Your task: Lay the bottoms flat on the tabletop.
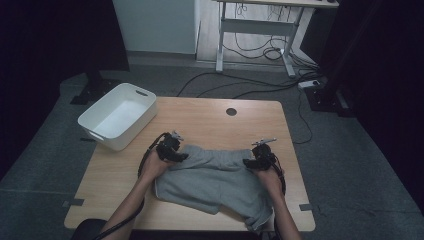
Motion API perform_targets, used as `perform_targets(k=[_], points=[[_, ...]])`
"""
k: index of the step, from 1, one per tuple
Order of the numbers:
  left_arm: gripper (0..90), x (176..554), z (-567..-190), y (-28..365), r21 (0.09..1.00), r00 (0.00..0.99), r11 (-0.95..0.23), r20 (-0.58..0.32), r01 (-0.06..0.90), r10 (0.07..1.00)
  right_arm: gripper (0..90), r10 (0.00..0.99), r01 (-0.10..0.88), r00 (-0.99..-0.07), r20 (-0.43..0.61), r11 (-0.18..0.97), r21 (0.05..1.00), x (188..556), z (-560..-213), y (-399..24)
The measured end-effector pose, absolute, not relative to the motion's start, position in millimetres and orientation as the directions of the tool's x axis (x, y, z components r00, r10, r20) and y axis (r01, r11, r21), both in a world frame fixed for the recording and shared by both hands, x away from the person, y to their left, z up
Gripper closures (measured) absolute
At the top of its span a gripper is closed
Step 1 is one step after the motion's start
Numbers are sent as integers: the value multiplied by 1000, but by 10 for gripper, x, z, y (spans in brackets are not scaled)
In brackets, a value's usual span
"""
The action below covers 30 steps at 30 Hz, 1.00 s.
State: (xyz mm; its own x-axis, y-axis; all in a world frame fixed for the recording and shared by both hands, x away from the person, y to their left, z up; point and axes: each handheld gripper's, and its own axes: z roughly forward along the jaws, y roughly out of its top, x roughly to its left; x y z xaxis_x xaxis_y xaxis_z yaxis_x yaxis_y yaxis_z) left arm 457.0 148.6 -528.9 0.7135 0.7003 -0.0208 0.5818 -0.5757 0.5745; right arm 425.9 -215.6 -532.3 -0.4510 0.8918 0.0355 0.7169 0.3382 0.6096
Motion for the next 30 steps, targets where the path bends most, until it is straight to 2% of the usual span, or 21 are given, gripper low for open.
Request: perform_targets(k=[1,3,4,5,7,10,14,17,20,21,24,26,27,28,29,30], points=[[463,4565,-5292,1500,579,711,-564,-41,589,702,448,894,721,-445,60,317,616,4256,-5335,-2164],[519,4528,-5287,1507,580,719,-567,-49,586,693,582,884,726,-457,102,304,617,4246,-5333,-2169],[602,4499,-5284,1506,579,724,-570,-53,583,687,626,880,727,-463,104,310,613,4231,-5328,-2155],[635,4475,-5281,1509,578,728,-572,-57,582,684,687,874,725,-474,105,320,610,4213,-5319,-2142],[746,4383,-5278,1541,576,748,-579,-88,577,658,741,863,718,-495,99,342,606,4169,-5308,-2110],[797,4221,-5270,1612,565,771,-599,-107,567,628,772,843,698,-532,80,382,606,4044,-5293,-2061],[819,4003,-5228,1707,555,794,-626,-107,548,599,789,823,669,-562,82,394,630,3844,-5241,-2065],[827,3899,-4997,1783,622,809,-604,-82,498,582,800,815,629,-575,72,384,675,3684,-5054,-2103],[831,3875,-4525,1844,724,801,-539,-33,431,598,810,811,573,-584,36,380,726,3611,-4770,-2123],[833,3882,-4392,1844,744,799,-528,-13,409,602,810,812,553,-583,18,381,741,3617,-4659,-2118],[832,4060,-3887,1775,801,756,-527,153,282,637,812,822,500,-568,-33,376,780,3753,-4305,-2073],[805,4337,-3782,1698,812,681,-519,224,265,698,805,846,486,-530,-58,359,797,3996,-4119,-2014],[721,4570,-3803,1644,781,601,-528,255,333,757,735,860,486,-504,-78,357,798,4123,-4085,-1995],[583,4706,-3856,1624,759,562,-522,253,390,787,554,885,512,-453,-109,358,781,4345,-4087,-1969],[515,4780,-3924,1625,738,566,-520,229,430,792,463,899,549,-420,-122,359,755,4491,-4129,-1961],[491,4799,-3981,1628,726,580,-521,208,449,788,446,904,567,-410,-119,355,743,4568,-4181,-1965]])
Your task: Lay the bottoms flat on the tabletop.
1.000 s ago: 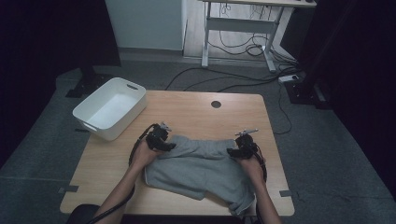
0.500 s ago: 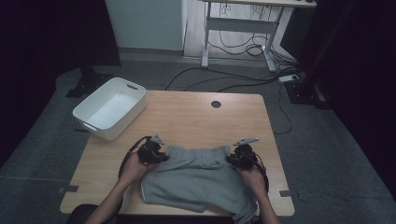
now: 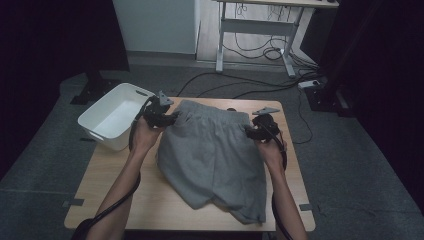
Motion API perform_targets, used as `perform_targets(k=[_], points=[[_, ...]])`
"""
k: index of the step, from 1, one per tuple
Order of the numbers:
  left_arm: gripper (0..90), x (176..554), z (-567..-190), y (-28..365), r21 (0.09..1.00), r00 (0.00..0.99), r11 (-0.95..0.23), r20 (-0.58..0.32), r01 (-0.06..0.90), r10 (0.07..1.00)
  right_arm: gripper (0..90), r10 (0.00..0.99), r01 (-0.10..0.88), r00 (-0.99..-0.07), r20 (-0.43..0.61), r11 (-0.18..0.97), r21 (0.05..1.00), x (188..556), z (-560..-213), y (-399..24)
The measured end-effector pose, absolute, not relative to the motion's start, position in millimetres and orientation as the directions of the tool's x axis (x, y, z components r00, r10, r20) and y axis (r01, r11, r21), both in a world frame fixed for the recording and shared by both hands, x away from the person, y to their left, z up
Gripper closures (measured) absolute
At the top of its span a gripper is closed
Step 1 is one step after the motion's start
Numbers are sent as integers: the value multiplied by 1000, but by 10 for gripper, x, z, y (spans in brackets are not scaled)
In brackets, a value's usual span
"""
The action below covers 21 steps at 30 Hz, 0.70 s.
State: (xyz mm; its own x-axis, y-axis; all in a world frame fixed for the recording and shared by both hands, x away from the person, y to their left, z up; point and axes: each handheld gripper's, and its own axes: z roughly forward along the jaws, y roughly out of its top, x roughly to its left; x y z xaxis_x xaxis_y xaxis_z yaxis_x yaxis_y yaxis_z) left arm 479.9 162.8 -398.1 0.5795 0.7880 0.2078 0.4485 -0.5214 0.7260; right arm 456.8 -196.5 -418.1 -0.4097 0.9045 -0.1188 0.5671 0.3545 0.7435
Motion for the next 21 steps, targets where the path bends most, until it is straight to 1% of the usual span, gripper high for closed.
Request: perform_targets(k=[1,2,3,5,7,10,13,17,21], points=[[446,4779,-4062,1633,716,595,-533,204,451,778,409,904,570,-414,-108,350,743,4592,-4222,-1973],[430,4717,-4177,1654,713,610,-550,216,435,763,387,903,575,-422,-82,337,746,4594,-4288,-1983],[428,4678,-4273,1683,708,627,-555,203,437,752,385,894,580,-443,-63,339,741,4563,-4385,-1997],[383,4628,-4433,1740,698,647,-554,169,454,744,366,888,602,-457,-40,342,721,4503,-4557,-2023],[385,4556,-4595,1813,692,656,-549,143,470,741,365,886,622,-463,-15,337,707,4447,-4688,-2052],[362,4465,-4725,1887,676,669,-564,141,474,730,363,876,636,-482,2,348,688,4313,-4842,-2070],[342,4405,-4837,1987,661,666,-574,149,483,731,365,863,631,-505,7,364,685,4194,-4895,-2065],[344,4352,-4973,2110,653,655,-554,116,516,747,367,848,632,-530,27,373,679,4041,-4946,-2042],[349,4273,-5072,2201,656,651,-535,86,533,754,396,826,625,-562,36,396,672,3886,-4974,-2001]])
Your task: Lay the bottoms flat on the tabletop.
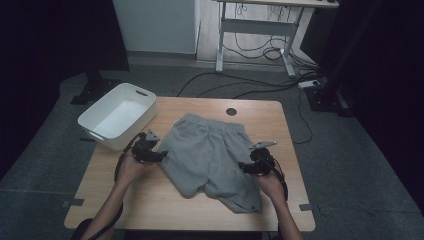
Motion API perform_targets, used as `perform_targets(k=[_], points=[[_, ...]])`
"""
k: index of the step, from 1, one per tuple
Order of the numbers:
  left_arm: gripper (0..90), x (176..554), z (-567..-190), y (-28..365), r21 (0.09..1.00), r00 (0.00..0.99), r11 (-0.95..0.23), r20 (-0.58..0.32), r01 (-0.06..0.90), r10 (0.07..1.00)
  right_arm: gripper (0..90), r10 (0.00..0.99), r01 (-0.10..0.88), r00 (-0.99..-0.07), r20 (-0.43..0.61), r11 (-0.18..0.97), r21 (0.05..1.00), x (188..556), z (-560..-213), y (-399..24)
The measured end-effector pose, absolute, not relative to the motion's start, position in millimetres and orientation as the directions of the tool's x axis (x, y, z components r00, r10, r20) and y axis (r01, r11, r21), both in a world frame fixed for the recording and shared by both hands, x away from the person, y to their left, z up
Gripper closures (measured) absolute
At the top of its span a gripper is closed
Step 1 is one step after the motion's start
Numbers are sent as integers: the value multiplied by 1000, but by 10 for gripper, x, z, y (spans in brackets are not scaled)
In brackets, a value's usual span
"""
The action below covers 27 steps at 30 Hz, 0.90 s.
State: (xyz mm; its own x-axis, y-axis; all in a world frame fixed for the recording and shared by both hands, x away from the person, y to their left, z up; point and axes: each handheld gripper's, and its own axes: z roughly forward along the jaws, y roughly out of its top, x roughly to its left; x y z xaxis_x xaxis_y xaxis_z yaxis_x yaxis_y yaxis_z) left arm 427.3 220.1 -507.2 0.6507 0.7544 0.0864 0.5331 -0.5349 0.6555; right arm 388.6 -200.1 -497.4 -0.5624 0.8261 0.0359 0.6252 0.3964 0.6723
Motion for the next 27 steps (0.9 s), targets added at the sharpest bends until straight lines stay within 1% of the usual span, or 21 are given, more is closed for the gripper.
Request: perform_targets(k=[3,6,10,14,17,21,23,27], points=[[349,4210,-5115,2270,662,648,-522,72,538,758,422,810,618,-585,46,408,672,3793,-4972,-1956],[349,4147,-5132,2330,675,641,-517,85,526,763,448,782,612,-616,88,406,679,3713,-4966,-1861],[347,4072,-5158,2404,694,639,-505,84,513,765,475,738,588,-667,105,434,683,3654,-4955,-1673],[347,4069,-5195,2431,702,637,-490,69,516,768,511,690,558,-715,115,464,687,3624,-4940,-1417],[356,4084,-5208,2446,710,636,-475,49,520,770,537,633,520,-765,118,500,692,3588,-4934,-1152],[403,4109,-5241,2471,722,628,-443,16,532,778,569,566,486,-814,129,544,684,3526,-4947,-844],[406,4120,-5263,2467,715,628,-448,15,538,778,588,528,465,-839,133,569,678,3490,-4966,-680],[407,4145,-5301,2465,709,624,-446,10,546,781,590,473,431,-871,132,606,669,3441,-5012,-444]])
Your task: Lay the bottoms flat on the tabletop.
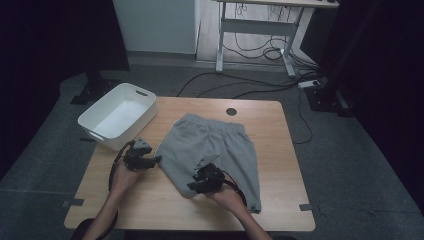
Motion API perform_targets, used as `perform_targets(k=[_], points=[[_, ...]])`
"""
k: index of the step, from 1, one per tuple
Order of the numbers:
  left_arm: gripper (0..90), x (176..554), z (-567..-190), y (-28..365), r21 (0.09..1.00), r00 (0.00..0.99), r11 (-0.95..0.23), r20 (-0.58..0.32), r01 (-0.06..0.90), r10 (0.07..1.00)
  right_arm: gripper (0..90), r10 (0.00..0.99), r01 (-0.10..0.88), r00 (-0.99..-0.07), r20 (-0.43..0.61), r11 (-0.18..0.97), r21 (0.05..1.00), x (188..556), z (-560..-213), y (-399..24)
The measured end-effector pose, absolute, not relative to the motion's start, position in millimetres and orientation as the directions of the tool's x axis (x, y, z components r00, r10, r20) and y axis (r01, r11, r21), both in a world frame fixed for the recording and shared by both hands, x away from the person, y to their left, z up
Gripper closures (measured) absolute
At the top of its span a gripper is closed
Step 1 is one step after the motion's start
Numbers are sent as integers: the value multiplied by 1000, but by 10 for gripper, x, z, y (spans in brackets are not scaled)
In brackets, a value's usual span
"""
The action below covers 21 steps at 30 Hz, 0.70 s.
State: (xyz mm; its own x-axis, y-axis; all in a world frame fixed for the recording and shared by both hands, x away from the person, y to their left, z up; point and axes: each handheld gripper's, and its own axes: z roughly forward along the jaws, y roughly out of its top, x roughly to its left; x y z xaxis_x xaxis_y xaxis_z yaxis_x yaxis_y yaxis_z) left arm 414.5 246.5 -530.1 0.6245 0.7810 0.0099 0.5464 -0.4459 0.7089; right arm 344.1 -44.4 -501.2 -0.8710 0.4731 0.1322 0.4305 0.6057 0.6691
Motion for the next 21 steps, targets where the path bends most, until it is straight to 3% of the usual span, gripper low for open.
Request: perform_targets(k=[3,10,13,17,19,21], points=[[406,4173,-5327,2474,710,617,-435,0,554,787,512,446,405,-887,121,624,668,3416,-5064,-286],[415,4222,-5389,2455,698,614,-432,-15,571,789,507,419,380,-903,97,673,634,3419,-5243,-50],[474,4231,-5394,2445,689,613,-424,-37,587,789,584,420,356,-907,43,705,614,3405,-5307,-11],[677,4232,-5376,2400,674,631,-436,-58,596,774,841,430,345,-903,10,711,612,3403,-5300,-43],[797,4211,-5352,2344,665,644,-477,-8,574,765,873,430,349,-903,15,711,611,3406,-5294,-66],[833,4184,-5267,2290,659,661,-525,55,539,749,875,411,329,-912,17,704,629,3377,-5242,-111]])
